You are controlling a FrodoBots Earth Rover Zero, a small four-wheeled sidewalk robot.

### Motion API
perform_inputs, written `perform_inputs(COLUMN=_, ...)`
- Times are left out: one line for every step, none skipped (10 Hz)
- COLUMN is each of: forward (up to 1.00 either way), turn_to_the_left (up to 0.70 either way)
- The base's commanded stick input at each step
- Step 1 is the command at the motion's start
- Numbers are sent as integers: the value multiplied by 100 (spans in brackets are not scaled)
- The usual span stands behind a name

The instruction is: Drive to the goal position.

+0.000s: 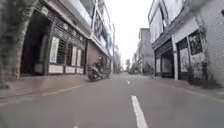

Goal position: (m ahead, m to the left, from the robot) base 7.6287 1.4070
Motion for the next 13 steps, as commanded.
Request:
perform_inputs(forward=100, turn_to_the_left=-8)
perform_inputs(forward=100, turn_to_the_left=0)
perform_inputs(forward=100, turn_to_the_left=0)
perform_inputs(forward=100, turn_to_the_left=0)
perform_inputs(forward=100, turn_to_the_left=0)
perform_inputs(forward=100, turn_to_the_left=0)
perform_inputs(forward=100, turn_to_the_left=0)
perform_inputs(forward=100, turn_to_the_left=0)
perform_inputs(forward=100, turn_to_the_left=0)
perform_inputs(forward=100, turn_to_the_left=0)
perform_inputs(forward=100, turn_to_the_left=0)
perform_inputs(forward=100, turn_to_the_left=0)
perform_inputs(forward=100, turn_to_the_left=0)
